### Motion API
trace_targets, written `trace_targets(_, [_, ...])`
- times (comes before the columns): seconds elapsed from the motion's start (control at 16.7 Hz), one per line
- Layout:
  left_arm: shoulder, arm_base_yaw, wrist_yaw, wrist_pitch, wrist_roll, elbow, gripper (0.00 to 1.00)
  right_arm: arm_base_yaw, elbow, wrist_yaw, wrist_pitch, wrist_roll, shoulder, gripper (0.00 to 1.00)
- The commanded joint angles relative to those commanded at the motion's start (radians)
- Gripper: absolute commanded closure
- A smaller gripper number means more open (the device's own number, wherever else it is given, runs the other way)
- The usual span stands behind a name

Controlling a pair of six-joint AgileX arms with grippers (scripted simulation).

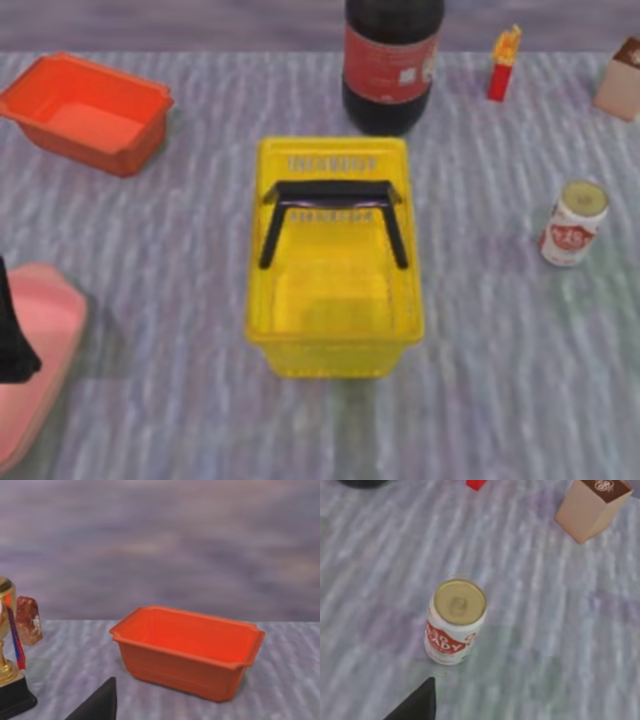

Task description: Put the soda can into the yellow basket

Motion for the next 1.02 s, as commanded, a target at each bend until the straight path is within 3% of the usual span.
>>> trace_targets(0.6, [0.000, 0.000, 0.000, 0.000, 0.000, 0.000, 0.00, 0.055, 0.823, 0.018, -0.522, -0.254, 1.033, 0.00])
trace_targets(1.02, [0.000, 0.000, 0.000, 0.000, 0.000, 0.000, 0.00, 0.084, 1.074, 0.015, -0.685, -0.338, 1.347, 0.00])
